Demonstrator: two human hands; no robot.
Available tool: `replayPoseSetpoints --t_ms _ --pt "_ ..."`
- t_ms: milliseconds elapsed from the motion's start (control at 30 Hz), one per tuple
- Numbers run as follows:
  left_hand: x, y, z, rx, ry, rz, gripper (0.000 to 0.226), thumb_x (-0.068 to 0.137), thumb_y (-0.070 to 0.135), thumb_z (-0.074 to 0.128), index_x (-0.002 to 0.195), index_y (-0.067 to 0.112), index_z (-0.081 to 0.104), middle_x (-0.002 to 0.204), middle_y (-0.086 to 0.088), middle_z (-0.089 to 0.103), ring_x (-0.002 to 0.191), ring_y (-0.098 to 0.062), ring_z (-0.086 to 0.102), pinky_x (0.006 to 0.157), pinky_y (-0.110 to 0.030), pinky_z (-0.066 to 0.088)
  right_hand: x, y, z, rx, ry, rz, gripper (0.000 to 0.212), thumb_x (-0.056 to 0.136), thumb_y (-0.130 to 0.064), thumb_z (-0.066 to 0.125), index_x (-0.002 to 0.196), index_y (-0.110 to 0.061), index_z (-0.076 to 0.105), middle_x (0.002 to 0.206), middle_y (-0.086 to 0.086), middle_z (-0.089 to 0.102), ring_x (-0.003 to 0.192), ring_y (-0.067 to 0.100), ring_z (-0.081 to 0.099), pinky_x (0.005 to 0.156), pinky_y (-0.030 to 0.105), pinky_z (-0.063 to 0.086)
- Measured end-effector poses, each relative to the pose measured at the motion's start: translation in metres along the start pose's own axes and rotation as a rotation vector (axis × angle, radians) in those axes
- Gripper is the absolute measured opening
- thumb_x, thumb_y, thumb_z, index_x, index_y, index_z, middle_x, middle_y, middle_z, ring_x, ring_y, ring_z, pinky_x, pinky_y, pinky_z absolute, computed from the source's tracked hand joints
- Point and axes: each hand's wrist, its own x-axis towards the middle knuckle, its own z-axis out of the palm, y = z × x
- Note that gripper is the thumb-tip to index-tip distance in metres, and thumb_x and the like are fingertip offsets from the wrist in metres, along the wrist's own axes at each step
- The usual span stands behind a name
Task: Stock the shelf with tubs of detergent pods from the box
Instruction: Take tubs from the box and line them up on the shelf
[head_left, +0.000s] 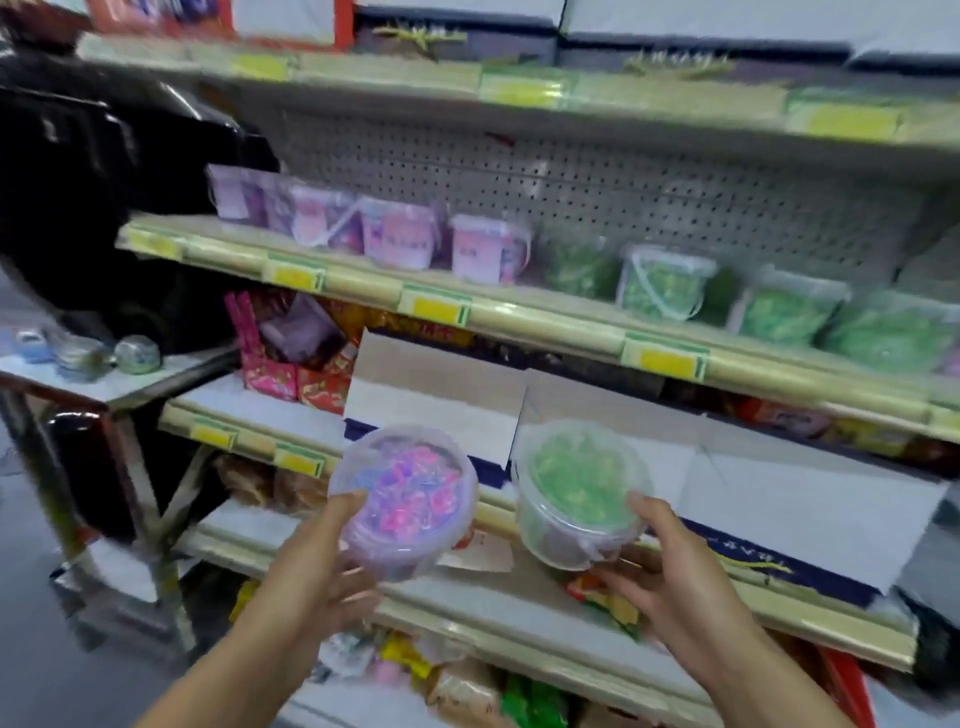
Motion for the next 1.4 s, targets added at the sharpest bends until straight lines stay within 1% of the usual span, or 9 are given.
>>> replayPoseSetpoints --t_ms 133,333,433,567,767,1033,1133,1267,1400 --pt "-0.009 0.041 0.016 -0.013 -0.059 0.002 0.044 0.086 0.049 0.054 0.119 0.021 0.045 0.098 -0.016 0.061 0.088 -0.032 0.061 0.07 -0.038 0.047 -0.009 -0.045 0.005 0.021 0.029 -0.075 0.024 0.091 -0.028 0.056 0.11 -0.013 0.056 0.102 0.019 0.063 0.09 0.032 0.064 0.073 0.038 0.053" --pt "-0.013 0.082 0.044 0.001 -0.157 -0.005 0.054 0.083 0.052 0.058 0.122 0.017 0.044 0.104 -0.021 0.061 0.093 -0.036 0.062 0.077 -0.042 0.049 -0.003 -0.098 0.01 0.004 0.002 -0.147 0.023 0.09 -0.033 0.059 0.106 -0.016 0.057 0.094 0.012 0.067 0.086 0.03 0.065 0.076 0.039 0.054" --pt "-0.007 0.096 0.055 0.001 -0.154 0.016 0.06 0.082 0.052 0.061 0.128 0.016 0.046 0.107 -0.024 0.062 0.095 -0.038 0.063 0.083 -0.045 0.051 0.007 -0.118 0.012 0.008 -0.024 -0.173 0.027 0.09 -0.034 0.059 0.112 -0.019 0.058 0.108 0.009 0.062 0.094 0.029 0.064 0.08 0.039 0.053" --pt "0.0 0.118 0.071 0.033 -0.115 0.082 0.058 0.083 0.051 0.059 0.125 0.013 0.048 0.1 -0.023 0.064 0.086 -0.035 0.065 0.067 -0.038 0.05 0.03 -0.149 0.023 -0.017 -0.07 -0.19 0.034 0.088 -0.042 0.058 0.113 -0.019 0.057 0.111 0.003 0.056 0.102 0.029 0.059 0.078 0.037 0.052" --pt "0.013 0.142 0.077 0.042 -0.073 0.152 0.06 0.082 0.052 0.06 0.127 0.013 0.05 0.095 -0.021 0.064 0.082 -0.034 0.065 0.062 -0.037 0.05 0.074 -0.187 0.057 -0.028 -0.038 -0.116 0.039 0.085 -0.046 0.062 0.115 -0.024 0.049 0.137 0.008 0.044 0.113 0.032 0.05 0.085 0.044 0.053" --pt "0.042 0.164 0.068 0.09 -0.082 0.164 0.061 0.078 0.057 0.059 0.121 0.014 0.055 0.095 -0.019 0.069 0.083 -0.032 0.068 0.059 -0.034 0.05 0.114 -0.2 0.093 0.023 0.012 -0.004 0.038 0.094 -0.043 0.049 0.124 -0.02 0.044 0.139 0.009 0.041 0.12 0.036 0.049 0.094 0.047 0.049" --pt "0.058 0.175 0.062 0.099 -0.113 0.16 0.055 0.08 0.056 0.057 0.118 0.016 0.055 0.092 -0.018 0.069 0.085 -0.032 0.067 0.062 -0.035 0.049 0.122 -0.182 0.096 -0.458 0.213 -0.269 0.053 0.091 -0.046 0.052 0.125 -0.009 0.036 0.127 0.012 0.04 0.101 0.031 0.054 0.086 0.042 0.049" --pt "0.081 0.193 0.052 0.126 -0.167 0.153 0.051 0.078 0.056 0.059 0.112 0.018 0.053 0.096 -0.02 0.067 0.089 -0.034 0.066 0.066 -0.037 0.05 0.134 -0.162 0.099 -1.29 0.574 -1.002 0.072 0.074 -0.029 0.075 0.135 -0.017 0.038 0.127 0.013 0.034 0.114 0.032 0.039 0.089 0.042 0.042" --pt "0.1 0.212 0.041 0.153 -0.225 0.155 0.045 0.078 0.054 0.059 0.103 0.017 0.056 0.092 -0.02 0.068 0.09 -0.035 0.066 0.071 -0.038 0.051 0.161 -0.164 0.111 -1.502 0.607 -1.085 0.061 0.058 -0.019 0.085 0.112 -0.01 0.059 0.121 0.017 0.052 0.108 0.038 0.051 0.08 0.044 0.048"
